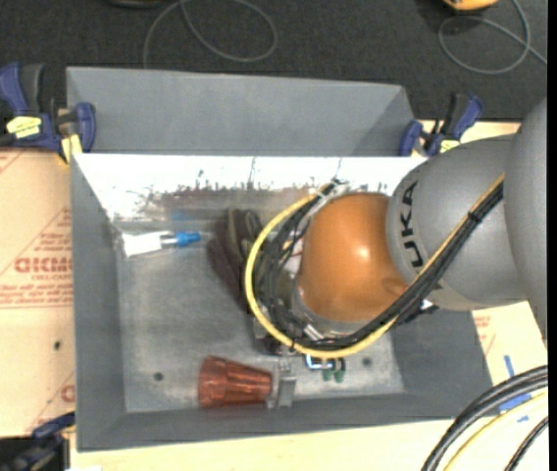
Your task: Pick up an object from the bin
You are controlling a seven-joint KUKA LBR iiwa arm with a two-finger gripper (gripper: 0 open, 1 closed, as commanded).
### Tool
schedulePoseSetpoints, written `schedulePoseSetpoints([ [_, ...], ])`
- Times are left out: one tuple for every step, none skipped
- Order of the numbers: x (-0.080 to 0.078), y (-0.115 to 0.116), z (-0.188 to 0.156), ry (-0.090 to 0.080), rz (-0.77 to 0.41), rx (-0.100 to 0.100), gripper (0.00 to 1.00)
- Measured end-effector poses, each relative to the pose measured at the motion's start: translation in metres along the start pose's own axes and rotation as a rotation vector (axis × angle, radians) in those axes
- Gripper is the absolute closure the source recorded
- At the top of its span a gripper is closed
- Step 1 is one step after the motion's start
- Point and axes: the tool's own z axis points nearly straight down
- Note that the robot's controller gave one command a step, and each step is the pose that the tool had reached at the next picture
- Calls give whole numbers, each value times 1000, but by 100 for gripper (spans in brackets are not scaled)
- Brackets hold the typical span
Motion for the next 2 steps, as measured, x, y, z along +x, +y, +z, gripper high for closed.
schedulePoseSetpoints([
  [-2, 0, -4, -8, 3, -1, 0],
  [-5, 16, 10, -9, -132, 2, 0],
])
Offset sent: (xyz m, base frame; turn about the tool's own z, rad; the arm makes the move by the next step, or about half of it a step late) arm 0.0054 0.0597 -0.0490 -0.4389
